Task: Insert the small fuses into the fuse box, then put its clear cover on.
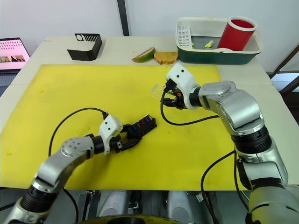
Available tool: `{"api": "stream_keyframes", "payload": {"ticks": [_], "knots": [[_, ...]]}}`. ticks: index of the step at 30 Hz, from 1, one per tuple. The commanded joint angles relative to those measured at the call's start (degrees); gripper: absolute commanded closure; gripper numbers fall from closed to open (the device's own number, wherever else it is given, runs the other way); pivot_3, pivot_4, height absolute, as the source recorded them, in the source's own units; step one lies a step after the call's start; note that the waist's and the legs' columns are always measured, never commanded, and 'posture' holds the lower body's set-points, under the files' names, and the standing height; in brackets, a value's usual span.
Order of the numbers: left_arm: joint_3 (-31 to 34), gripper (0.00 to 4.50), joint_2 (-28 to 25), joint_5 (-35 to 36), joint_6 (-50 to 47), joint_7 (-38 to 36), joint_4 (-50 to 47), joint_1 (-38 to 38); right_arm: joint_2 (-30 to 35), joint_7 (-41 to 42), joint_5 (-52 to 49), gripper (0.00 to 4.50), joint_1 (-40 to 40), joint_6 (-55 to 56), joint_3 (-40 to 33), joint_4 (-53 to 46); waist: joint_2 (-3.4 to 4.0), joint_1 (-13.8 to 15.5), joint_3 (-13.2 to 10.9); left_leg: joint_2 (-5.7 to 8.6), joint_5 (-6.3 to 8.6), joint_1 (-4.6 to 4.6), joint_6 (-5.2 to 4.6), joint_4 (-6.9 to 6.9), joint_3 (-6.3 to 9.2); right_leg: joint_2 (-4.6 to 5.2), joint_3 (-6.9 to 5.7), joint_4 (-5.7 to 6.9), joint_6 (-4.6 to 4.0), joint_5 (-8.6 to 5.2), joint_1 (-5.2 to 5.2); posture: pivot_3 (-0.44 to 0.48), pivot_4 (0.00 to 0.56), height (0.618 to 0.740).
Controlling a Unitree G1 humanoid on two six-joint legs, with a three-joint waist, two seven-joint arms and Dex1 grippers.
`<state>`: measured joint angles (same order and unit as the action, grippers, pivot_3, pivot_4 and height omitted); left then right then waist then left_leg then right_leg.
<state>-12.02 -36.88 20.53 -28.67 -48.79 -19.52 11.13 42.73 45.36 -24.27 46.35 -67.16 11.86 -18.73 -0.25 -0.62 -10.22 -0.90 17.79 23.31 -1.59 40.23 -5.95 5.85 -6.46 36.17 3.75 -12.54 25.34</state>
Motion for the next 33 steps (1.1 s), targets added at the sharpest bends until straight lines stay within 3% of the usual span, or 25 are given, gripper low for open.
{"api": "stream_keyframes", "payload": {"ticks": [1, 7, 13, 18, 33], "knots": [[-0.7, 1.86, -3.3, 0.6, 7.9, -13.4, 6.3, 3.9, 2.6, 7.3, -5.2, 2.8, 0.3, 2.3, -1.4, -5.5, 0.0, 0.0, 0.0, 0.0, 0.0, 0.03, 0.0, 0.0, 0.0, -0.01, -0.01, -0.04, 0.0, 0.0, 0.01, 0.0, 0.15, 0.74], [-4.2, 1.86, -2.0, -2.8, 20.2, -28.0, 23.7, 14.8, 4.5, 14.8, -6.8, 2.8, 0.7, 6.6, 4.7, -9.8, -0.03, 0.2, 0.0, 0.03, 0.0, 0.04, -0.01, 0.02, -0.02, 0.01, -0.03, -0.06, 0.03, 0.01, -0.01, 0.0, 0.15, 0.74], [-5.3, 1.86, 2.5, -6.2, 28.4, -32.6, 35.4, 21.5, -0.6, 12.3, -5.0, 2.8, 3.1, 4.6, 12.1, -9.8, -0.04, 0.1, 0.0, 0.03, -0.01, 0.04, 0.0, 0.05, -0.04, 0.0, -0.02, -0.02, 0.03, 0.01, -0.01, 0.0, 0.15, 0.74], [-5.0, 1.86, 3.8, -7.5, 31.2, -34.1, 37.9, 22.2, -4.2, 8.6, -2.6, 2.8, 4.7, 2.7, 15.5, -8.3, -0.04, 0.1, 0.0, 0.03, -0.01, 0.05, 0.01, 0.11, -0.03, 0.01, -0.02, 0.0, 0.04, 0.02, -0.01, 0.0, 0.15, 0.74], [-4.4, 1.86, 4.8, -8.6, 32.1, -32.8, 38.2, 22.0, -5.8, 4.4, 1.3, 2.8, 4.6, 0.9, 19.6, -7.8, -0.04, 0.1, 0.0, 0.04, 0.01, 0.05, -0.03, 0.15, -0.02, 0.03, -0.03, 0.03, 0.04, 0.02, -0.03, 0.0, 0.15, 0.74]]}}
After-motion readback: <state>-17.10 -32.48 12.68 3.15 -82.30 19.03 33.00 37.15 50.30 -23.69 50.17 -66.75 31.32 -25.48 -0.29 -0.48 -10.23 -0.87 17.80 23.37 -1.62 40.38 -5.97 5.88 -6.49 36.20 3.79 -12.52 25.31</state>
